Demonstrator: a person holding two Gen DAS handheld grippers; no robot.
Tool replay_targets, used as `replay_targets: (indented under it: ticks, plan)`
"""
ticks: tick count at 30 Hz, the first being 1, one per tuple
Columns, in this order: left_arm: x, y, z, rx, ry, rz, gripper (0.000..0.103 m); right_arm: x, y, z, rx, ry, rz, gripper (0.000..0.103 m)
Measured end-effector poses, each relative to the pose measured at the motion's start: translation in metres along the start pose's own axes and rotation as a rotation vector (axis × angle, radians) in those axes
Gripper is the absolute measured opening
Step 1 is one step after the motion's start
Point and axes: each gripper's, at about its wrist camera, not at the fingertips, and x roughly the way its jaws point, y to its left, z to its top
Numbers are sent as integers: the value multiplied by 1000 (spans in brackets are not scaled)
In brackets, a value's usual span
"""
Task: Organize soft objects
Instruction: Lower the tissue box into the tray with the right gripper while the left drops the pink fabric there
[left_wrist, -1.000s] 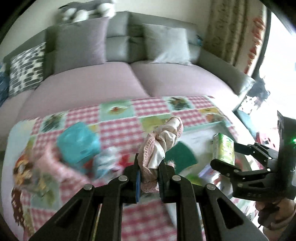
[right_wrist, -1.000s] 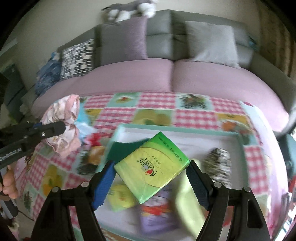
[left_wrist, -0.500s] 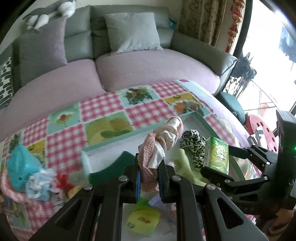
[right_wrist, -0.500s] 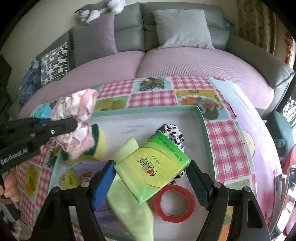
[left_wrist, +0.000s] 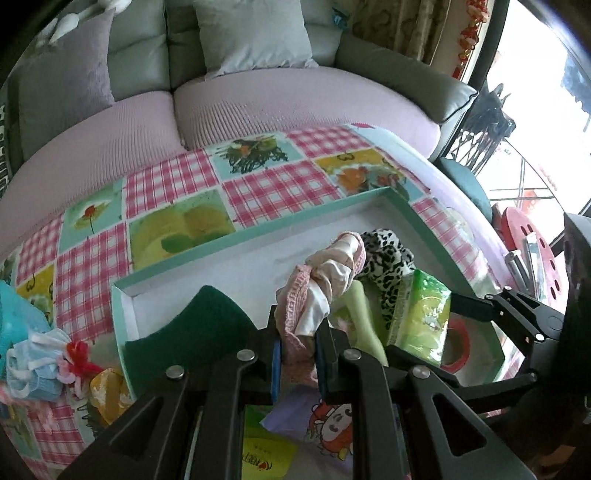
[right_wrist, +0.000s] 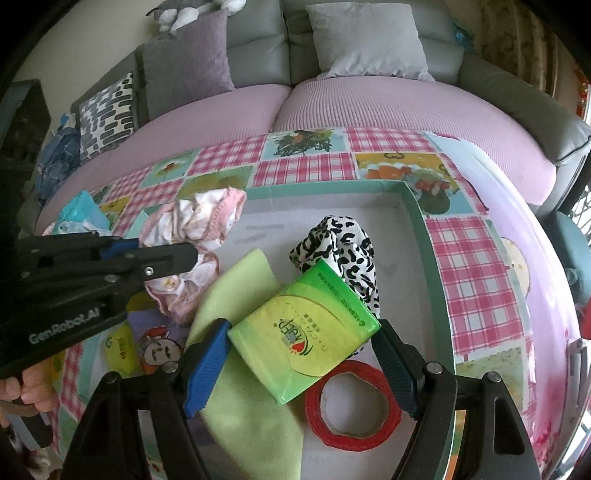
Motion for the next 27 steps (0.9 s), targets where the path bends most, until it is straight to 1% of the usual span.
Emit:
replay_targets:
  ticks: [4,7,10,12,14,16,18,19,20,21,22,23,24,27]
  plan:
    - [9,1,-1,-7,23,1,16,-1,0,0,-1,2,-3,80]
    - [8,2,-2,-19,29,-7,18,-2,-1,2,7,9,0,80]
    - [2,2,-1,-22,30,-16,28,-6,1,4,2,8,-1,80]
    - [-3,2,-1,-21,30,-21,40,-9,3,5,-2,5,-2,81]
    - [-10,3,-1,-28,23,-31,47,-11,5,6,-5,6,-6,82]
    - [-18,6,-1,-39,10,-32,48,-15,9,6,-11,1,-12,83]
    - [-28,12,-3,-51,-4,-27,53,-18,12,7,-17,-2,-14,84]
    - [-33,14,-5,-57,-9,-21,55,-19,14,7,-20,-2,-14,85]
    - [-38,19,-7,-67,-15,-11,57,-20,16,8,-24,-3,-13,90]
    - [-42,23,-8,-74,-20,-3,58,-20,18,8,-27,-3,-14,97]
    - [-46,27,-9,-84,-21,4,58,-21,20,8,-31,-5,-13,100]
    - [-51,32,-12,-91,-27,14,62,-23,23,8,-35,-9,-10,102]
    - [-56,38,-14,-103,-34,28,68,-24,25,8,-36,-11,-9,102]
    - [-69,56,-24,-141,-48,77,83,-27,33,7,-41,-21,-1,103]
